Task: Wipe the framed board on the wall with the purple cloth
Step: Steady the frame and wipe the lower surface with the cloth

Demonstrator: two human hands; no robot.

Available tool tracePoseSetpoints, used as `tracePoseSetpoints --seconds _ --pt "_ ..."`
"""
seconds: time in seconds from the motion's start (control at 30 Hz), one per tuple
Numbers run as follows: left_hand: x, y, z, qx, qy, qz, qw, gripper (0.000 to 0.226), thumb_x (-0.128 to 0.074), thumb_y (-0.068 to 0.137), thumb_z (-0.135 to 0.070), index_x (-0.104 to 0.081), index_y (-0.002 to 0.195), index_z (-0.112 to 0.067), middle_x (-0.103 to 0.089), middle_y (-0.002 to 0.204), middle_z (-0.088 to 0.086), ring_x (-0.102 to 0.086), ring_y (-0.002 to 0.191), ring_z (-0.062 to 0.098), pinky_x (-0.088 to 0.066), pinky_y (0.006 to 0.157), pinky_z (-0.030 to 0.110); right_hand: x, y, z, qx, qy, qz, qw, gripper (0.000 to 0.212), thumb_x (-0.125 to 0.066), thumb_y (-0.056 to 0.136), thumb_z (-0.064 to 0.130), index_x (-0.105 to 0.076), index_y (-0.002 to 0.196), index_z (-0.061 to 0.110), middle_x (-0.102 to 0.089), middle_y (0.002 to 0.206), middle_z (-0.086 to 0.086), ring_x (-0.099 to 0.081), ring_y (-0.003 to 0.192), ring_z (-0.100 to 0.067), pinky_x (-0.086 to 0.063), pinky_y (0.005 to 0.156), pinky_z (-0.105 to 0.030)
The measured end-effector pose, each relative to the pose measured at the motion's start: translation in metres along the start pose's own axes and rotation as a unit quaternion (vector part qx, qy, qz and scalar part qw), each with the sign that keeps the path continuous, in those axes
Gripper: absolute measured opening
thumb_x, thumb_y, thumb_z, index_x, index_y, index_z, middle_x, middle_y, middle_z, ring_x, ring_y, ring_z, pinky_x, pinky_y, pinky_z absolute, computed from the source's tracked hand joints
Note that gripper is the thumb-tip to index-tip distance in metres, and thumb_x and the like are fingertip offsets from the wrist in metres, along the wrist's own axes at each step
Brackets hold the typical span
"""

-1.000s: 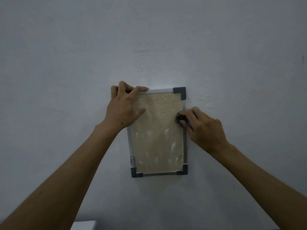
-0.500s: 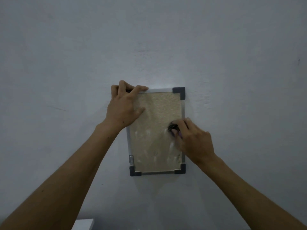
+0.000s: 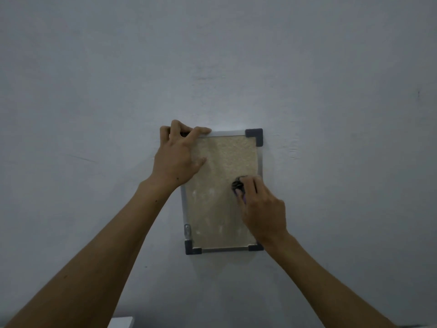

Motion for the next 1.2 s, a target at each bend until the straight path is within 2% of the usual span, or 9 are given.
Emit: tracePoseSetpoints --seconds 0.07,0.17,0.33,0.47,0.63,0.77,0.93,1.07,1.2 --pt "0.0 0.0 0.0 0.0 -0.003 0.002 1.0 0.065 -0.076 0.078 -0.036 -0.047 0.136 -0.042 -0.033 0.123 -0.001 -0.028 0.12 0.022 -0.044 0.069 0.026 0.003 0.006 -0.01 0.006 -0.005 -0.004 1.0 0.025 -0.052 0.103 0.038 -0.059 0.115 0.017 -0.06 0.107 0.0 -0.062 0.071 -0.014 -0.054 0.045 -0.032" --pt "0.0 0.0 0.0 0.004 -0.005 -0.002 1.0 0.065 -0.076 0.078 -0.036 -0.047 0.135 -0.043 -0.033 0.123 -0.002 -0.028 0.12 0.021 -0.045 0.068 0.026 0.01 0.01 -0.024 -0.103 0.014 -0.057 0.993 0.025 -0.054 0.102 0.037 -0.057 0.113 0.015 -0.059 0.106 -0.002 -0.063 0.069 -0.016 -0.055 0.045 -0.032" --pt "-0.001 0.0 0.001 0.005 -0.005 0.0 1.0 0.064 -0.076 0.078 -0.037 -0.048 0.135 -0.043 -0.033 0.123 0.0 -0.028 0.12 0.022 -0.046 0.068 0.027 -0.002 0.004 -0.004 0.057 -0.033 0.01 0.998 0.023 -0.049 0.105 0.037 -0.058 0.116 0.019 -0.06 0.107 0.002 -0.061 0.074 -0.012 -0.05 0.043 -0.028" --pt "-0.002 0.0 -0.001 0.008 -0.011 -0.004 1.0 0.064 -0.076 0.078 -0.035 -0.048 0.135 -0.043 -0.033 0.123 -0.001 -0.028 0.12 0.021 -0.044 0.067 0.026 0.009 0.01 -0.023 -0.071 -0.009 -0.051 0.996 0.022 -0.054 0.102 0.037 -0.054 0.114 0.019 -0.057 0.105 0.0 -0.061 0.069 -0.014 -0.051 0.042 -0.028" --pt "0.0 0.0 0.001 0.004 -0.004 -0.002 1.0 0.064 -0.076 0.078 -0.037 -0.047 0.135 -0.042 -0.033 0.123 -0.001 -0.028 0.12 0.021 -0.044 0.068 0.027 -0.005 0.001 -0.001 0.099 -0.045 0.009 0.994 0.02 -0.054 0.103 0.035 -0.058 0.115 0.019 -0.06 0.107 0.003 -0.061 0.075 -0.013 -0.04 0.042 -0.022" --pt "-0.001 0.0 0.0 0.004 -0.007 -0.005 1.0 0.064 -0.076 0.078 -0.037 -0.048 0.135 -0.043 -0.034 0.123 -0.001 -0.028 0.12 0.021 -0.044 0.069 0.026 0.009 0.01 -0.024 -0.063 -0.005 -0.045 0.997 0.022 -0.055 0.102 0.036 -0.055 0.114 0.018 -0.059 0.105 0.0 -0.062 0.069 -0.014 -0.053 0.043 -0.029" --pt "0.0 0.0 0.002 0.003 -0.006 -0.002 1.0 0.064 -0.076 0.078 -0.037 -0.047 0.135 -0.043 -0.033 0.123 0.0 -0.029 0.12 0.022 -0.043 0.07 0.026 0.0 -0.001 -0.004 0.092 -0.041 0.029 0.995 0.02 -0.053 0.103 0.036 -0.058 0.114 0.02 -0.06 0.103 0.003 -0.061 0.073 -0.013 -0.046 0.04 -0.027" --pt "-0.001 0.001 0.0 0.007 -0.008 -0.004 1.0 0.064 -0.077 0.078 -0.036 -0.048 0.135 -0.043 -0.033 0.124 -0.001 -0.028 0.121 0.021 -0.042 0.067 0.025 0.012 0.006 -0.023 -0.037 -0.018 -0.021 0.999 0.021 -0.058 0.101 0.035 -0.057 0.111 0.016 -0.059 0.1 -0.001 -0.061 0.068 -0.015 -0.047 0.041 -0.026" --pt "0.0 0.0 0.001 0.007 -0.005 0.0 1.0 0.064 -0.077 0.078 -0.036 -0.047 0.135 -0.043 -0.034 0.124 -0.001 -0.028 0.122 0.021 -0.042 0.065 0.025 0.004 -0.001 -0.007 0.059 -0.034 0.019 0.997 0.022 -0.051 0.103 0.035 -0.058 0.111 0.015 -0.059 0.1 0.0 -0.059 0.067 -0.015 -0.048 0.039 -0.029"
Point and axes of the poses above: each hand's wrist, its own y-axis towards the middle knuckle, its own x-axis out of the back of the hand, z = x × y, the point moved 4 cm from there along y, towards the middle knuckle
